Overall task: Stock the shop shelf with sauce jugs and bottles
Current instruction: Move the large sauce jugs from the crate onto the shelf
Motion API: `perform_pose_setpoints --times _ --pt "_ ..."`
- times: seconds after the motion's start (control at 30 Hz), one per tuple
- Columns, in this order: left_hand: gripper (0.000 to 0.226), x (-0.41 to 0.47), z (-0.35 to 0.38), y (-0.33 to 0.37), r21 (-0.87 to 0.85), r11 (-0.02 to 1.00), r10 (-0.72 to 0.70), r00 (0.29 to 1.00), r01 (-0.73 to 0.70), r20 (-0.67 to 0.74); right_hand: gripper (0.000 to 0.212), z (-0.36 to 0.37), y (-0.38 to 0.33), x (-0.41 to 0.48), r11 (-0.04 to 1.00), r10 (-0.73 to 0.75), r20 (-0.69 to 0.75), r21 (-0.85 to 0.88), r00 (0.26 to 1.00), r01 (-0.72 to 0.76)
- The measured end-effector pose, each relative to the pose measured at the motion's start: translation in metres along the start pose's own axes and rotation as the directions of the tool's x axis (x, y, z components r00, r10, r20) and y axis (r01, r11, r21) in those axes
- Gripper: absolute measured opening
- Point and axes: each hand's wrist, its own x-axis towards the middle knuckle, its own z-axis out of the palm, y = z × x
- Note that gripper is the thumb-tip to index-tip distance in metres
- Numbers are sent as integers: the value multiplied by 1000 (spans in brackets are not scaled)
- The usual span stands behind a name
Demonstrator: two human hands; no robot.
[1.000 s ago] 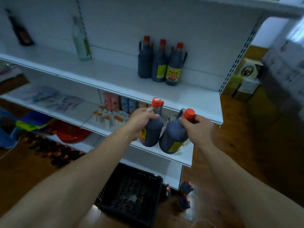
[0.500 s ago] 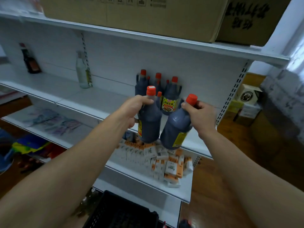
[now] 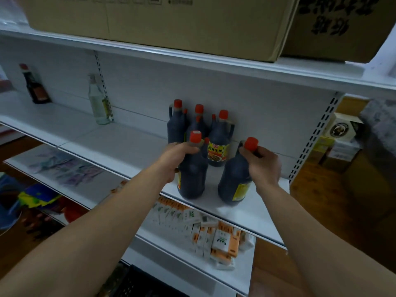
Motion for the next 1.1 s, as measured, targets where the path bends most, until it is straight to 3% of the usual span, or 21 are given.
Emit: perform_pose_setpoints --times 0.1,0.23,0.37,0.63,0.8,0.9,1.0,1.1 --pt "21 15 -2 -12 54 994 100 994 -98 -35 32 4 8 8 999 -44 2 -15 999 44" --pt "44 26 -1 -37 268 931 277 958 -249 -72 32 26 32 -3 985 -165 103 -24 981 169" --pt "56 33 -3 -52 307 896 357 932 -322 -62 46 38 49 -12 991 -132 99 45 986 128" --pt "65 38 -1 -64 211 947 261 963 -242 -71 53 45 45 4 975 -125 63 -175 990 135" --pt "67 43 -3 -70 242 938 274 958 -248 -83 45 34 56 12 993 -30 22 -116 999 32" --pt "66 48 0 -71 243 932 293 953 -268 -76 45 34 64 0 985 -108 8 -132 994 108" --pt "64 48 2 -72 229 929 314 947 -291 -69 53 40 64 -7 995 -101 29 -7 994 101" --pt "66 50 1 -74 215 931 311 949 -293 -53 79 39 74 -8 996 -78 104 58 991 73"
